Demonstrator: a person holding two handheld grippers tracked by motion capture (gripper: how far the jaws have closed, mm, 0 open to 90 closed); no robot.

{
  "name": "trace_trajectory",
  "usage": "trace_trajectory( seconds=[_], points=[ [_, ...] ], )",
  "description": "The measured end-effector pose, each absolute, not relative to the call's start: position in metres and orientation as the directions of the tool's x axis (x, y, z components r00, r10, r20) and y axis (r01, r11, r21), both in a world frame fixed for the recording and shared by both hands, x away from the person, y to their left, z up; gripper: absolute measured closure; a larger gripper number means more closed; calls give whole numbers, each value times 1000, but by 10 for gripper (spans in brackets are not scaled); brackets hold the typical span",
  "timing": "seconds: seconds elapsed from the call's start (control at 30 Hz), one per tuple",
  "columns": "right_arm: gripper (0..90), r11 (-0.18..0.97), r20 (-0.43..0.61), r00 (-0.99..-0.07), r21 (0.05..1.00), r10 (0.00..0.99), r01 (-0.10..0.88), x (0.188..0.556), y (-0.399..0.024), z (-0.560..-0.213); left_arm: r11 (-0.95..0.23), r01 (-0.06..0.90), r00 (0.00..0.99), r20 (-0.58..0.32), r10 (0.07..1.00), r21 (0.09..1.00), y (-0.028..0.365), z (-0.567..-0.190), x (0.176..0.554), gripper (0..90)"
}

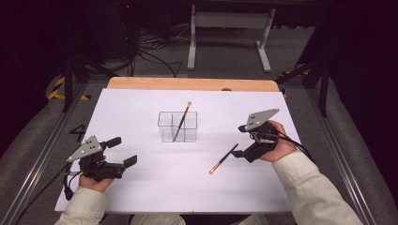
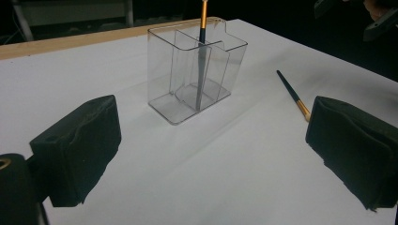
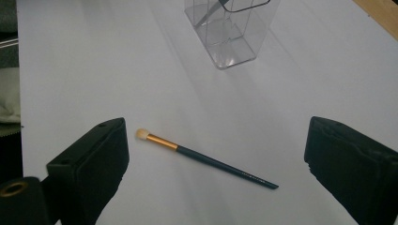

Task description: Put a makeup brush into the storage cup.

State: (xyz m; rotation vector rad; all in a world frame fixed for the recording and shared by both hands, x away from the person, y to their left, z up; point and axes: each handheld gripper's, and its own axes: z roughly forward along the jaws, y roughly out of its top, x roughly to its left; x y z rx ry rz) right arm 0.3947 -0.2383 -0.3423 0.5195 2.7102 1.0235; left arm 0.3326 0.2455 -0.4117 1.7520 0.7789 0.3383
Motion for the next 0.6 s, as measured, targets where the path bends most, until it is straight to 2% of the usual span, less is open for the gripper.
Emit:
trace_trajectory(
  seconds=[0.27, 0.6],
  points=[
    [106, 755, -64, -934, 609, 352, 243, 403, -226, -340, -153, 340, 739, -163, 653, 928, 244, -414, 334, 44],
    [107, 773, -49, -944, 588, 327, 238, 410, -219, -342, -161, 346, 744, -165, 648, 924, 243, -415, 335, 43]
  ],
)
